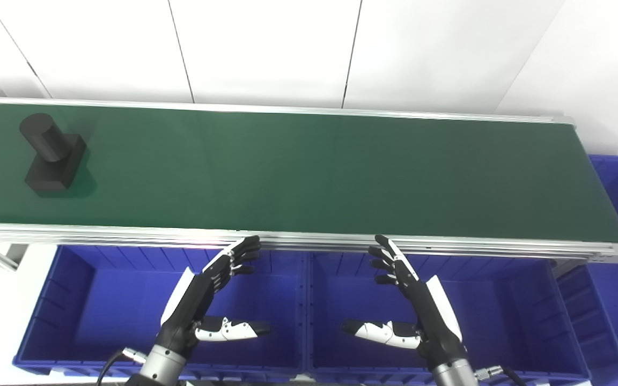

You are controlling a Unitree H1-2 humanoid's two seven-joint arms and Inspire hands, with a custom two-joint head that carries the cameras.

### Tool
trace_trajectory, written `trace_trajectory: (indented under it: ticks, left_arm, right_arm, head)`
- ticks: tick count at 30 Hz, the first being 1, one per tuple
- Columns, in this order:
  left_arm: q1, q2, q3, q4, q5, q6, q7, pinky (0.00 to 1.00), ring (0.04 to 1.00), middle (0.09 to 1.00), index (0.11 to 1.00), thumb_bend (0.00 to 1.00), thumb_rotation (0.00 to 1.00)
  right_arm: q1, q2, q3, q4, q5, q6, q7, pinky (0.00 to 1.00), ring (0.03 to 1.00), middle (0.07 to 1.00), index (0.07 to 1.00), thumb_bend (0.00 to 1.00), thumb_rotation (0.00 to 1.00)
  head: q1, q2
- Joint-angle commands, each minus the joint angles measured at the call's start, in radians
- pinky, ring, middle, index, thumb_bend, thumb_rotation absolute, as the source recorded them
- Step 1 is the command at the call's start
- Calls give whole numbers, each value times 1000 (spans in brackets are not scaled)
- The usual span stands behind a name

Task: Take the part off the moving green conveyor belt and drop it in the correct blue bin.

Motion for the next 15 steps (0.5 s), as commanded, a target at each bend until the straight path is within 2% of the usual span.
trace_trajectory:
  ticks: [1,5,10,11,12,13,14,15]
  left_arm:
    - [6,-10,2,-38,9,-8,18,782,850,882,882,839,343]
    - [5,-16,-2,-27,17,-1,18,789,855,885,884,837,338]
    - [-17,-28,-18,17,55,-17,21,788,854,883,871,819,301]
    - [-18,-31,-20,23,60,-22,24,784,851,882,868,820,300]
    - [-20,-37,-24,30,63,-24,25,782,850,881,867,821,299]
    - [-20,-42,-27,36,66,-26,27,777,848,879,865,824,299]
    - [-21,-50,-31,46,71,-32,32,775,847,878,864,825,296]
    - [-22,-56,-35,54,75,-36,37,775,846,876,863,825,291]
  right_arm:
    - [-1,-1,-5,-13,11,-64,-3,740,843,886,957,785,364]
    - [-1,-4,-8,-5,21,-72,-3,744,843,886,957,784,361]
    - [3,-13,-21,23,41,-113,-8,744,839,882,954,780,349]
    - [4,-15,-24,27,45,-120,-7,746,839,882,954,779,345]
    - [7,-19,-28,35,55,-138,-8,747,839,881,954,779,343]
    - [8,-22,-33,42,62,-153,-8,748,838,880,956,777,340]
    - [12,-27,-39,52,74,-176,-9,751,838,878,957,776,336]
    - [14,-29,-44,60,83,-192,-9,757,837,875,958,773,328]
  head:
    - [5,-1]
    - [30,-15]
    - [130,-62]
    - [130,-62]
    - [192,-89]
    - [200,-94]
    - [252,-120]
    - [259,-124]
